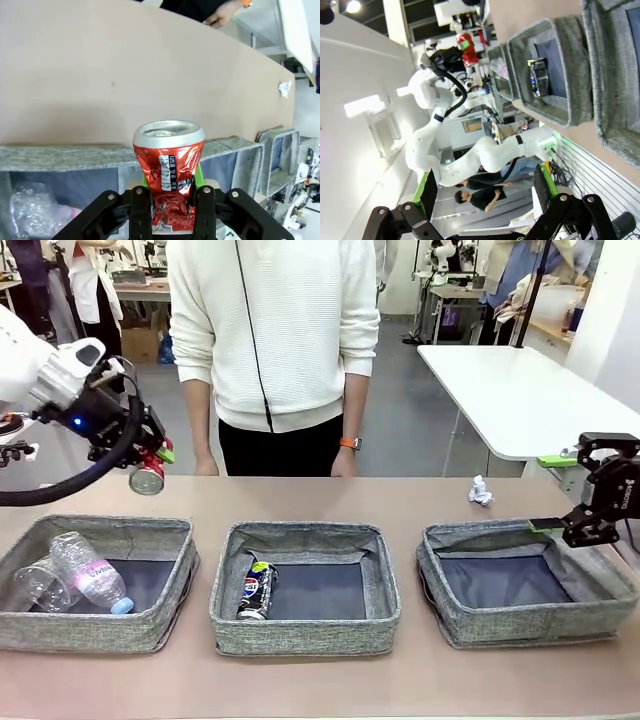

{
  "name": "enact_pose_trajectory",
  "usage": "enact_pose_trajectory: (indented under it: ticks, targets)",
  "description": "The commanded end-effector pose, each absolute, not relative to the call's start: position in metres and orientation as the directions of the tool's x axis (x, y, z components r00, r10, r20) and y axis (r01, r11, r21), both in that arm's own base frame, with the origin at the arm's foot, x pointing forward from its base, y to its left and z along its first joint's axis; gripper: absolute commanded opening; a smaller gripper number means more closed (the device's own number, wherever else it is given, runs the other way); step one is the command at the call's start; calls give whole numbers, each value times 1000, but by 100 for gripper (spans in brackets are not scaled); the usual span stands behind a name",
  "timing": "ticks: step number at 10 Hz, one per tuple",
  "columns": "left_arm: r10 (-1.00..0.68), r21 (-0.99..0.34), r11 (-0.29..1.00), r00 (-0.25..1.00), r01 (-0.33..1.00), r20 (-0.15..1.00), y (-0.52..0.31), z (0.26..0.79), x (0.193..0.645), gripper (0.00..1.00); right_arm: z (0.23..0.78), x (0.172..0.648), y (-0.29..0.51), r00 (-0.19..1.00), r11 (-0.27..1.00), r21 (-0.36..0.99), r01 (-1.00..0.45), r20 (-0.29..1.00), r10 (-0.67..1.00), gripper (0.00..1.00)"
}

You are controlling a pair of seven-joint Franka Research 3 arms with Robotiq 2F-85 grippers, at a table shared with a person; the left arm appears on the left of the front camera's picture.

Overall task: Sort the waste into the appropriate baskets.
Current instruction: Pick up the waste item pointed out by the person.

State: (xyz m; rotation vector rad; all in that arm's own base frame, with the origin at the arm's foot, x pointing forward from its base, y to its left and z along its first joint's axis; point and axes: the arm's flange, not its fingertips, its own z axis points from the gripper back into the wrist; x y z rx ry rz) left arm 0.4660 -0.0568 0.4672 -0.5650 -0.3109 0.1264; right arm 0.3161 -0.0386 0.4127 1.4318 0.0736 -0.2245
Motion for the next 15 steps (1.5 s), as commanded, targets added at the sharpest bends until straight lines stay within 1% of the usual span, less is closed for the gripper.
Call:
enact_pose_trajectory:
  ticks: [1, 2, 3, 4, 5, 6, 7, 8, 9, 10, 12, 14, 15]
  targets:
    - [186, -533, 846, 949, -22, 255, -50, 486, 483, 0, 412, 310, -40, 981, 122, 977, 176, -165, -99, 100]
    - [202, -544, 838, 946, -33, 255, -57, 467, 466, 33, 412, 310, -40, 981, 122, 977, 176, -165, -99, 100]
    - [256, -554, 829, 935, -82, 245, -79, 481, 458, 33, 412, 310, -40, 981, 122, 977, 176, -165, -99, 100]
    - [321, -563, 808, 931, -173, 175, -113, 517, 440, 33, 412, 310, -40, 981, 122, 977, 176, -165, -99, 100]
    - [390, -493, 820, 915, -291, 108, -165, 553, 415, 33, 412, 310, -40, 981, 122, 977, 176, -165, -99, 100]
    - [333, -438, 866, 932, -243, 142, -204, 575, 394, 33, 412, 310, -40, 981, 122, 977, 176, -165, -99, 100]
    - [231, -364, 916, 964, -170, 132, -237, 594, 376, 33, 412, 310, -40, 981, 122, 977, 176, -165, -99, 100]
    - [104, -280, 957, 992, -79, 76, -271, 616, 356, 33, 412, 310, -40, 981, 122, 977, 176, -165, -99, 100]
    - [39, -252, 967, 999, -29, 35, -296, 632, 346, 33, 412, 310, -40, 981, 122, 977, 176, -165, -99, 100]
    - [22, -185, 983, 997, -8, 73, -320, 645, 334, 33, 412, 310, -40, 981, 122, 977, 176, -165, -99, 100]
    - [-19, -191, 981, 996, 36, 87, -351, 679, 321, 33, 412, 310, -40, 981, 122, 977, 176, -165, -99, 100]
    - [4, -179, 984, 993, 17, 119, -376, 703, 321, 33, 412, 310, -40, 981, 122, 977, 176, -165, -99, 100]
    - [-5, -198, 980, 992, 30, 123, -382, 710, 322, 33, 412, 310, -40, 981, 122, 977, 176, -165, -99, 100]
